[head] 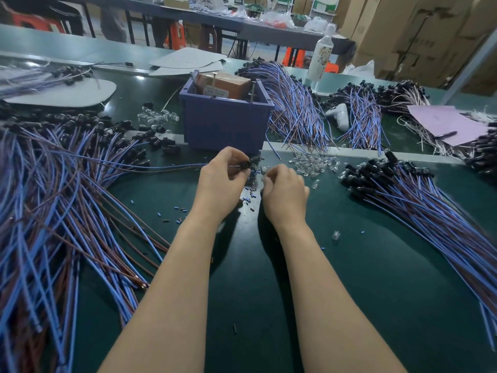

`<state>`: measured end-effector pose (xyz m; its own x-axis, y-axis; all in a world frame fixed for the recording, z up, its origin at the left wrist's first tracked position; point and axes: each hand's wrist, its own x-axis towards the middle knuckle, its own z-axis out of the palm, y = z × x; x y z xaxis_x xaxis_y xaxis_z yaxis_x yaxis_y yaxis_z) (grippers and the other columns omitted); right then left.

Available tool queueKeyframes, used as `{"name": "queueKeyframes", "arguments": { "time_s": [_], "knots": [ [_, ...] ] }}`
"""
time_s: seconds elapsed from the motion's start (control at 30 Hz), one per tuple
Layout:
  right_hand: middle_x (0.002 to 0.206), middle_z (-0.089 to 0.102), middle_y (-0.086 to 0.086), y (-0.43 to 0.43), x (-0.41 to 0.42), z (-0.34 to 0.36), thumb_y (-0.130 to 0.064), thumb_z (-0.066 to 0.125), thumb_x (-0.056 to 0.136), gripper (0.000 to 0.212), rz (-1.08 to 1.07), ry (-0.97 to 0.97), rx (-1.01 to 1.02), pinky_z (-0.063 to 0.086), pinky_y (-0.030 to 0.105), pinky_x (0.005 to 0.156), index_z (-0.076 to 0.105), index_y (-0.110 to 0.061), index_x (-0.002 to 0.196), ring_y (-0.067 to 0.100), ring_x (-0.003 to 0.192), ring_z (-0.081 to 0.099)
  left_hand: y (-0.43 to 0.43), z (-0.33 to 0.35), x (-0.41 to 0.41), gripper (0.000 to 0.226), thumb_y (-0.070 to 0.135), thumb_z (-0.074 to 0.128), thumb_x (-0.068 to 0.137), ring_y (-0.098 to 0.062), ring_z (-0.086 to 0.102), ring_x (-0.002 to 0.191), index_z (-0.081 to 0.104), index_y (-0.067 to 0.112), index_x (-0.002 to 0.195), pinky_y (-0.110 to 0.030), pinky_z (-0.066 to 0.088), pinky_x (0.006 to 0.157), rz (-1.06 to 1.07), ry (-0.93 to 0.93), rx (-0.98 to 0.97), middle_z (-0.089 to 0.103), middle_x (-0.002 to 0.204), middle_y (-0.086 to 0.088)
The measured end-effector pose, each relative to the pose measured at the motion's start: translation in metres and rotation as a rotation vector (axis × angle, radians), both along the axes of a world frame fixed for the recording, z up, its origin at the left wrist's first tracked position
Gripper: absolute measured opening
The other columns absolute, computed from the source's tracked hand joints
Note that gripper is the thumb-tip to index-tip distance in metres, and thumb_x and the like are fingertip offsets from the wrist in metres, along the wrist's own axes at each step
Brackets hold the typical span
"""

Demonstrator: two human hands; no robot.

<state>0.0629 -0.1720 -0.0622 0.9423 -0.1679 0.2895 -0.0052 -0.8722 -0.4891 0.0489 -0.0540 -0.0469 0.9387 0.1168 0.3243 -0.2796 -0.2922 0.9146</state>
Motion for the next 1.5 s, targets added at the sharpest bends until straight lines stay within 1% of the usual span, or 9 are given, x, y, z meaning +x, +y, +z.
{"name": "queueKeyframes", "arguments": {
  "time_s": [0.1,0.27,0.4,0.63,0.87,1.03,1.17,1.33,1.5],
  "knots": [
    [0.103,0.06,0.005,0.0,-0.003,0.006,-0.017,0.05,0.095,0.011,0.078,-0.14,0.297,0.039,0.035,0.088,0.055,-0.011,0.102,0.024,0.1,0.053,0.0,-0.001,0.0,0.019,0.0,0.061,0.086,-0.007,0.065,0.086,0.059,0.018,0.092,-0.013,0.05,0.082,-0.008,0.01,0.004,0.066,0.089,0.008],
    [0.082,0.059,-0.009,0.002,-0.012,0.024,-0.008,0.053,0.093,0.016,0.31,-0.205,0.767,0.043,0.013,0.068,0.06,-0.021,0.1,0.002,0.071,0.053,0.0,0.0,-0.002,0.021,0.0,0.06,0.086,-0.001,0.063,0.083,0.06,0.02,0.093,-0.006,0.047,0.079,-0.011,0.001,0.049,0.064,0.085,0.014],
    [0.085,0.064,-0.008,0.002,-0.013,0.029,-0.006,0.058,0.091,0.012,0.367,-0.188,0.714,0.046,0.013,0.074,0.064,-0.014,0.096,0.002,0.077,0.059,0.0,0.002,-0.003,0.023,0.001,0.059,0.086,0.006,0.06,0.079,0.06,0.023,0.092,-0.003,0.044,0.074,0.001,-0.004,0.089,0.062,0.082,0.018],
    [0.088,0.068,-0.001,-0.001,-0.015,0.03,-0.005,0.061,0.089,0.012,0.353,-0.195,0.611,0.05,0.018,0.08,0.067,-0.01,0.098,0.01,0.082,0.063,0.0,0.003,-0.004,0.02,0.004,0.059,0.087,-0.009,0.063,0.085,0.063,0.022,0.095,-0.015,0.047,0.081,0.028,0.032,0.125,0.063,0.082,0.016],
    [0.084,0.067,-0.003,-0.002,-0.016,0.031,-0.005,0.061,0.088,0.013,0.332,-0.265,0.371,0.04,0.001,0.069,0.069,-0.009,0.097,0.006,0.074,0.059,0.0,0.002,-0.004,0.014,0.012,0.062,0.088,-0.017,0.062,0.092,0.067,0.019,0.1,-0.026,0.046,0.087,0.055,0.023,0.258,0.065,0.082,0.011],
    [0.08,0.066,-0.003,-0.006,-0.014,0.031,-0.006,0.062,0.088,0.01,0.314,-0.227,0.319,0.042,0.006,0.069,0.07,-0.009,0.094,0.01,0.075,0.061,-0.002,0.002,-0.005,0.016,0.025,0.059,0.091,-0.024,0.048,0.106,0.065,0.027,0.106,-0.027,0.026,0.088,0.12,0.011,0.449,0.067,0.094,0.006],
    [0.083,0.069,-0.003,-0.011,-0.011,0.03,-0.009,0.064,0.087,0.01,0.314,-0.129,0.459,0.05,0.017,0.075,0.07,-0.013,0.094,0.007,0.077,0.063,0.0,0.005,-0.007,0.018,0.018,0.061,0.09,-0.026,0.048,0.105,0.067,0.019,0.107,-0.038,0.038,0.096,0.051,-0.005,0.388,0.065,0.09,0.002],
    [0.083,0.07,0.002,-0.013,-0.009,0.028,-0.004,0.065,0.086,0.011,0.35,-0.023,0.689,0.052,0.022,0.079,0.07,-0.011,0.092,0.008,0.077,0.064,0.001,0.006,-0.009,0.018,0.012,0.062,0.089,-0.024,0.053,0.099,0.069,0.012,0.105,-0.024,0.039,0.085,0.028,-0.069,0.373,0.058,0.083,0.008],
    [0.085,0.07,0.007,-0.014,-0.011,0.027,-0.005,0.061,0.089,0.01,0.364,0.07,0.993,0.053,0.021,0.082,0.069,-0.009,0.091,0.009,0.078,0.065,0.0,0.007,-0.008,0.016,0.012,0.064,0.088,-0.024,0.058,0.095,0.07,0.012,0.103,-0.027,0.044,0.085,0.017,-0.086,0.342,0.063,0.082,0.007]
  ]
}}
